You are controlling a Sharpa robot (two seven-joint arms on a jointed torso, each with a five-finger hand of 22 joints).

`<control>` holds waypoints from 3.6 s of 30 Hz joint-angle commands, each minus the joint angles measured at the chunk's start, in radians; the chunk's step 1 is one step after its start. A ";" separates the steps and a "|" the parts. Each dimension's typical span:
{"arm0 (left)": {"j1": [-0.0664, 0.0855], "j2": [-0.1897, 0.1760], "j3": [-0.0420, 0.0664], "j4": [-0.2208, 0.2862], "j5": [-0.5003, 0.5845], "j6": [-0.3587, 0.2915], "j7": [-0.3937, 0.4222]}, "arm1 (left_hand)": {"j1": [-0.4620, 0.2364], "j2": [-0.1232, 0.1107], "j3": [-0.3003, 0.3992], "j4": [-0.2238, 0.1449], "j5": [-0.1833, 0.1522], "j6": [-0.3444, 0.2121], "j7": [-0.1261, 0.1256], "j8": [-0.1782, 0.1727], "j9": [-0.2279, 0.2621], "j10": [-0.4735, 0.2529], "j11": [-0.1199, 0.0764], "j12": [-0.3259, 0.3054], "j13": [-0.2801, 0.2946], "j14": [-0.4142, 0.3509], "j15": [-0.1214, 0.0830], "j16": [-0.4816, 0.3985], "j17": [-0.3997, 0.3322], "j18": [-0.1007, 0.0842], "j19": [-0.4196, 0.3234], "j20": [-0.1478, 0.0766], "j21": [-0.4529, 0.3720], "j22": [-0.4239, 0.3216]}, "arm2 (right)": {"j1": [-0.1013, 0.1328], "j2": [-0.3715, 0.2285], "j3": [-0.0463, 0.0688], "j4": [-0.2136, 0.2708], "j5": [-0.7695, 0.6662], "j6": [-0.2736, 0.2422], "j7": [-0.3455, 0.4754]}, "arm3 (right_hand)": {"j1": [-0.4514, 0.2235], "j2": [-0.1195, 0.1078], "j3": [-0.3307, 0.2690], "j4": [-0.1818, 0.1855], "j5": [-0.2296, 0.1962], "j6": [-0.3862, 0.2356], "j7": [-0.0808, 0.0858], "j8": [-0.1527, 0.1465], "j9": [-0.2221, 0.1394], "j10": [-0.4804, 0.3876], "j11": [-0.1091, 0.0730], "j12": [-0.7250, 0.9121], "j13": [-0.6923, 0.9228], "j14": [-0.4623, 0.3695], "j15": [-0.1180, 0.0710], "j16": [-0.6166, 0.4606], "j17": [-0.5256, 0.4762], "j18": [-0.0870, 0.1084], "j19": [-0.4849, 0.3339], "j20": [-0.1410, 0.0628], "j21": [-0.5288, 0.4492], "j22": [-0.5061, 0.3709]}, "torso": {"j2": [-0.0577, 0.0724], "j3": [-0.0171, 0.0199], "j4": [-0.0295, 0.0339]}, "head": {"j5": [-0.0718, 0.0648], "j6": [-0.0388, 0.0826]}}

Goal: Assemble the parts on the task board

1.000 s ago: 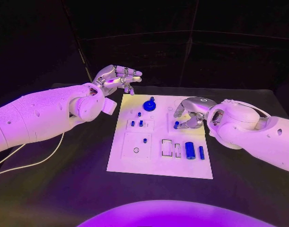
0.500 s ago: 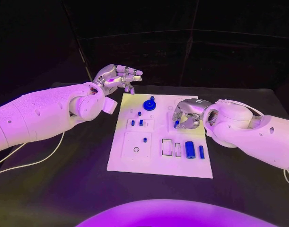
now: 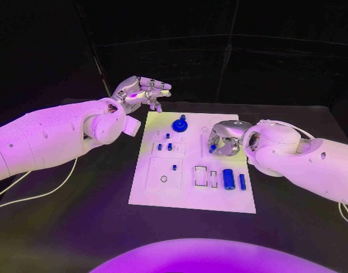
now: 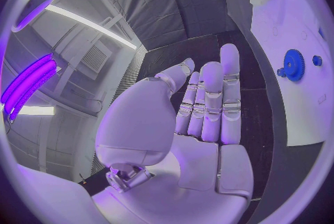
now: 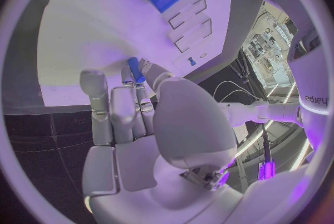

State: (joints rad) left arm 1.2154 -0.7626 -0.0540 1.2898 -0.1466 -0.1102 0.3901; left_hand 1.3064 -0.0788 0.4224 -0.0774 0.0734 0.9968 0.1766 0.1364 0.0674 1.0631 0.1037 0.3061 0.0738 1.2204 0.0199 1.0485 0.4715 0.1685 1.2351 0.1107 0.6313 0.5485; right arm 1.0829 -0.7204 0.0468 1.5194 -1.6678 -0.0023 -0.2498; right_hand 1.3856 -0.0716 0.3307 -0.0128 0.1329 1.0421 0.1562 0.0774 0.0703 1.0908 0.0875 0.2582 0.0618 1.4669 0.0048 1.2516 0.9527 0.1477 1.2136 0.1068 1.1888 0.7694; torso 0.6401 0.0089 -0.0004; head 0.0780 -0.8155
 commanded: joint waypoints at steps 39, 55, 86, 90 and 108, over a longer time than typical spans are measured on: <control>0.002 0.010 0.001 -0.001 0.004 0.010 0.006 | -0.003 0.002 -0.007 0.001 -0.001 -0.003 0.005 -0.001 -0.001 -0.007 0.003 0.007 -0.001 -0.007 -0.003 -0.002 0.000 0.013 -0.005 0.002 -0.004 -0.001 | -0.048 0.119 -0.018 0.121 0.092 -0.230 0.190 | 0.004 0.015 0.133 -0.035 -0.008 0.078 -0.013 0.017 0.004 0.104 -0.021 -0.039 0.005 0.010 -0.021 0.021 0.015 -0.009 0.021 -0.016 0.026 0.031 | 0.001 -0.0012 0.0037 | 0.021 -0.006; 0.002 0.017 0.001 -0.001 0.004 0.005 0.004 | -0.003 0.004 -0.007 0.002 0.000 -0.004 0.006 -0.001 -0.001 -0.008 0.003 0.008 -0.001 -0.007 -0.002 -0.001 0.000 0.013 -0.005 0.003 -0.005 -0.002 | -0.083 0.187 -0.056 0.056 0.057 -0.131 0.196 | -0.005 0.013 0.137 -0.034 -0.007 0.077 -0.011 0.014 0.003 0.104 -0.019 -0.045 0.005 0.010 -0.020 0.021 0.015 -0.009 0.019 -0.015 0.025 0.028 | 0.000 0.0004 0.0003 | 0.046 -0.020; 0.002 0.025 0.001 -0.006 0.004 0.001 0.011 | -0.004 0.007 -0.007 0.003 0.000 -0.004 0.006 0.000 -0.001 -0.008 0.003 0.009 -0.001 -0.007 -0.002 0.000 0.001 0.013 -0.005 0.003 -0.005 -0.002 | -0.089 0.206 -0.057 0.032 -0.037 -0.131 0.106 | -0.016 0.009 0.140 -0.034 -0.011 0.078 -0.012 0.013 0.003 0.107 -0.019 -0.050 0.006 0.010 -0.019 0.021 0.014 -0.009 0.018 -0.014 0.026 0.031 | 0.000 -0.0005 0.0003 | 0.057 -0.023; 0.002 0.026 0.001 -0.007 0.004 0.002 0.011 | -0.004 0.007 -0.007 0.003 0.000 -0.004 0.006 0.000 -0.001 -0.008 0.003 0.009 -0.001 -0.007 -0.002 0.000 0.001 0.013 -0.005 0.003 -0.005 -0.002 | -0.089 0.216 -0.057 0.029 -0.039 -0.070 0.102 | -0.019 0.007 0.139 -0.034 -0.015 0.079 -0.013 0.012 0.003 0.108 -0.019 -0.052 0.006 0.010 -0.020 0.022 0.015 -0.009 0.018 -0.014 0.027 0.031 | 0.000 -0.0005 0.0000 | 0.058 -0.024; 0.002 0.026 0.001 -0.007 0.004 0.006 0.008 | -0.005 0.007 -0.008 0.004 0.000 -0.004 0.006 0.000 -0.001 -0.009 0.003 0.010 -0.001 -0.007 -0.002 0.001 0.001 0.013 -0.005 0.003 -0.006 -0.002 | -0.089 0.238 -0.057 0.029 -0.045 -0.117 0.101 | -0.078 -0.048 0.116 -0.021 -0.005 -0.013 0.017 -0.016 -0.007 -0.007 0.018 -0.123 0.000 -0.005 0.009 -0.001 -0.027 0.000 -0.020 0.006 -0.009 -0.032 | 0.000 -0.0007 -0.0006 | 0.062 -0.029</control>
State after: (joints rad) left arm 1.2157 -0.7368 -0.0538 1.2823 -0.1465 -0.1112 0.3909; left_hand 1.3064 -0.0788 0.4196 -0.0746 0.0734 0.9968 0.1766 0.1364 0.0674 1.0595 0.1073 0.3098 0.0738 1.2205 0.0198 1.0485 0.4719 0.1684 1.2351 0.1108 0.6314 0.5474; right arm 0.9937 -0.4836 -0.0100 1.5483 -1.7061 -0.0977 -0.1531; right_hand 1.3161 -0.1201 0.4524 -0.0317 0.1239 1.0342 0.1726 0.0632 0.0642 1.0895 0.1030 0.1373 0.0587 1.4627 0.0095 1.2531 0.9295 0.1478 1.1997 0.1131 1.1819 0.7419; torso 0.6400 0.0082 0.0001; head 0.1394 -0.8440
